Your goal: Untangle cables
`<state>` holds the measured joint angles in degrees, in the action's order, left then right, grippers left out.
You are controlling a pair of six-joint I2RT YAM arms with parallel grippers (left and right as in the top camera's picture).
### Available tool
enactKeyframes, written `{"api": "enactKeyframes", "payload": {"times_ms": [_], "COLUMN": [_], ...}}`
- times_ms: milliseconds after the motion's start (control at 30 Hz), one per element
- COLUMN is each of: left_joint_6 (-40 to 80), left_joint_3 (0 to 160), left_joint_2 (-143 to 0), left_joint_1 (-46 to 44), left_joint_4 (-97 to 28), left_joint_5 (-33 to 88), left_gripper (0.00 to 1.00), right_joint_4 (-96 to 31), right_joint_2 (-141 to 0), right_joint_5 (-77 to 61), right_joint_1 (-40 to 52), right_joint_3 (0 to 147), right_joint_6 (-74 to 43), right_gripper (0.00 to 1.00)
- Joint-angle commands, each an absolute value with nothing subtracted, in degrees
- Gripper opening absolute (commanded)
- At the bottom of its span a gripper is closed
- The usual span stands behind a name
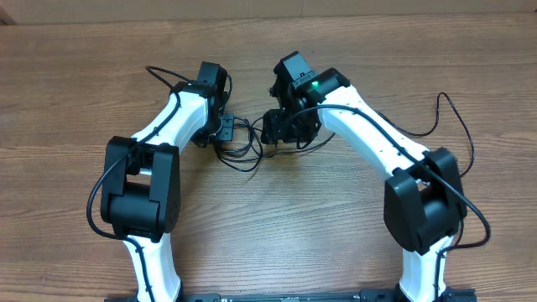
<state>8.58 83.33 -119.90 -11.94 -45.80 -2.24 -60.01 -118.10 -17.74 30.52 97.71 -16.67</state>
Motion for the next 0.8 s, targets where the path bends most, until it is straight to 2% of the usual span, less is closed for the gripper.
{"api": "enactKeyframes", "payload": {"times_ms": [0,433,567,700,767], "left_joint_6": [7.9,7.9,7.9,7.9,7.9], "left_joint_3": [82.7,82.7,82.7,82.7,82.7], "left_joint_2": [-121.1,-121.1,-121.1,-121.1,-121.1], "left_joint_1": [-11.5,-11.5,-11.6,-11.6,-11.6], "left_joint_4": [-45.8,-45.8,-45.8,-45.8,-45.8], "left_joint_5": [-3.6,-3.5,-3.4,-3.4,-3.4], "left_gripper": [0.15,0.16,0.16,0.17,0.16], "right_joint_4": [-58.9,-48.3,-45.0,-42.0,-41.3], "right_joint_2": [-120.2,-120.6,-120.6,-120.6,-120.6], "right_joint_5": [-17.4,-17.5,-17.4,-17.5,-17.4], "right_joint_1": [30.9,30.9,30.9,30.9,30.9], "right_joint_3": [97.3,90.0,87.7,85.8,85.4], "right_joint_6": [-16.4,-16.4,-16.4,-16.7,-17.1], "right_gripper": [0.59,0.56,0.49,0.47,0.41]}}
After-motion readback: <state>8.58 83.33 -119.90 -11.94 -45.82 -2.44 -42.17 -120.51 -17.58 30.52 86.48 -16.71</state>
